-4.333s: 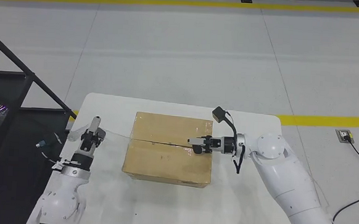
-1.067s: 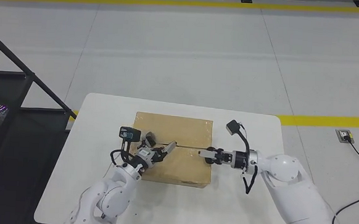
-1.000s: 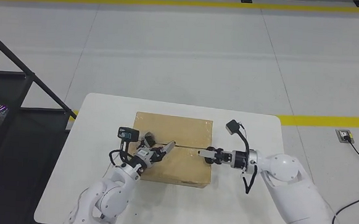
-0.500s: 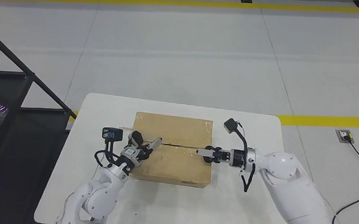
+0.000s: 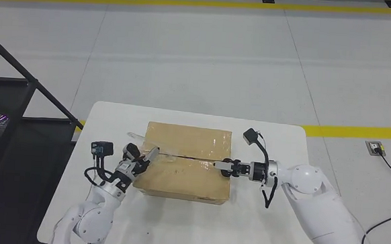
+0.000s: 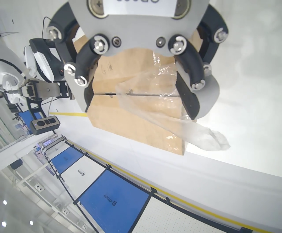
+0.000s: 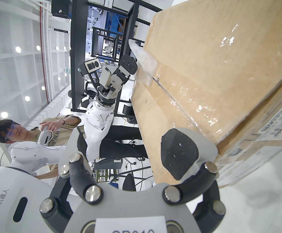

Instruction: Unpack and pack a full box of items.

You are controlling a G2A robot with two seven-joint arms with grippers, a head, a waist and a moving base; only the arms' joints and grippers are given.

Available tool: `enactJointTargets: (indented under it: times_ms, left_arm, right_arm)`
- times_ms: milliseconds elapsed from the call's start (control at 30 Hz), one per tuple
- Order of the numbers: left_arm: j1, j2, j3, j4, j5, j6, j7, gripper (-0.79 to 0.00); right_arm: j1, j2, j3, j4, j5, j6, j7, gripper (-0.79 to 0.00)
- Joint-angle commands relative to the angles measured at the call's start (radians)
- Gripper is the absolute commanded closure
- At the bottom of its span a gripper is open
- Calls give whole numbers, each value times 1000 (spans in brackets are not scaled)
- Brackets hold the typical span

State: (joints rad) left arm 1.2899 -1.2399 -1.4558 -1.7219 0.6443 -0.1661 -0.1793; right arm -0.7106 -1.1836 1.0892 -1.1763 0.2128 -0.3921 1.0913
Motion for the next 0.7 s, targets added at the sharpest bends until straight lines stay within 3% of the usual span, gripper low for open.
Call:
enactJointTargets:
  times_ms: [0, 200, 333, 533, 667]
  left_arm:
    - [-2, -1, -26, 2, -76, 19, -3, -785]
    - [-43, -6, -80, 25, -319, 81, -44, -785]
    - [-111, -12, -94, 70, -449, 220, -75, -785]
    - [-180, -7, -84, 130, -475, 274, -190, -785]
    - [-228, -9, -51, 167, -471, 293, -205, -785]
  right_arm:
    - [1, 1, 0, 5, 3, -5, 1, -785]
    - [3, 2, 0, 18, 12, -16, 5, -785]
    - [4, 3, 0, 29, 18, -25, 10, -785]
    - [7, 5, 3, 50, 30, -39, 17, -785]
    - [10, 6, 4, 60, 37, -46, 23, -785]
